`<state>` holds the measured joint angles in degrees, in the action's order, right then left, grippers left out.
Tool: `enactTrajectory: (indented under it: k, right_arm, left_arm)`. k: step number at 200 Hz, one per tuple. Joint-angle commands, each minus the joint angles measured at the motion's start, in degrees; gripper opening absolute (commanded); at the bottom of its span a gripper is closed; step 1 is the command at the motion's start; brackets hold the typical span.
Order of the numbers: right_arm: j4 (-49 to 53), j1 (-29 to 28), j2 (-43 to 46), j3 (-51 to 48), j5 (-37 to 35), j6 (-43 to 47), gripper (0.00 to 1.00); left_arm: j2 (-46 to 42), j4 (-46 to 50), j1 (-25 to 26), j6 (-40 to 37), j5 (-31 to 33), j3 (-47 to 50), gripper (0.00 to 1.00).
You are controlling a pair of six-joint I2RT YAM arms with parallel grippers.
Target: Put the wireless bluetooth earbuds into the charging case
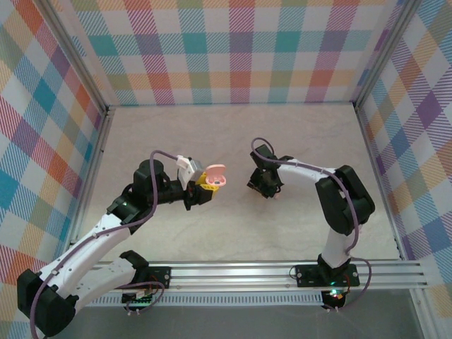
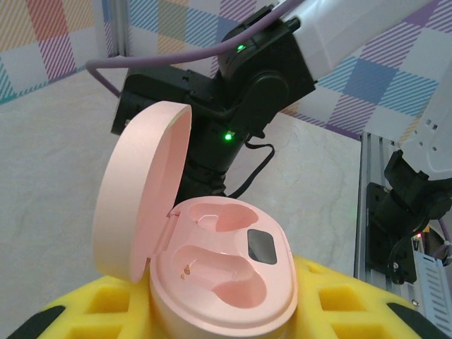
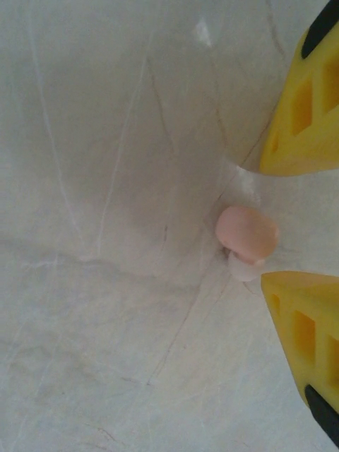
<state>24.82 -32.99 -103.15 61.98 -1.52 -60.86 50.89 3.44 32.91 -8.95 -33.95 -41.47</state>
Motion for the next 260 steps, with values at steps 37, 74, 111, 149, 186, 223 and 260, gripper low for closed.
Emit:
enactTrajectory:
  k: [37, 74, 111, 149, 186, 223, 260]
  right_arm:
    - [1.5, 0.3, -2.6, 4.2, -1.8, 4.0, 0.37]
    - [3.8, 0.4, -3.5, 6.9, -2.7, 7.2, 0.37]
    - [4.6, 0.8, -4.6, 7.7, -1.9, 8.6, 0.37]
    - [5.7, 1.0, -6.3, 7.7, -1.0, 9.8, 0.36]
    - [5.7, 1.3, -6.6, 7.2, -0.8, 10.3, 0.31]
    - [6.5, 1.3, -6.6, 7.8, -1.1, 11.6, 0.25]
    - [8.0, 1.4, -6.3, 9.1, -2.0, 14.3, 0.21]
  left_arm:
    - [-1.7, 1.6, -0.5, -1.6, -0.8, 1.0, 0.20]
    - [-1.7, 1.6, -0.5, -1.7, -0.8, 1.0, 0.20]
    - [-1.8, 1.8, -0.5, -1.6, -0.8, 1.0, 0.20]
    - [-2.4, 2.4, -0.5, -1.8, -0.5, 1.0, 0.20]
    - [-2.7, 2.6, -0.5, -1.7, -0.4, 1.0, 0.20]
    - [-2.7, 2.8, -0.5, -1.9, -0.2, 0.9, 0.20]
    - [-2.9, 3.4, -0.5, -2.1, 0.1, 1.0, 0.20]
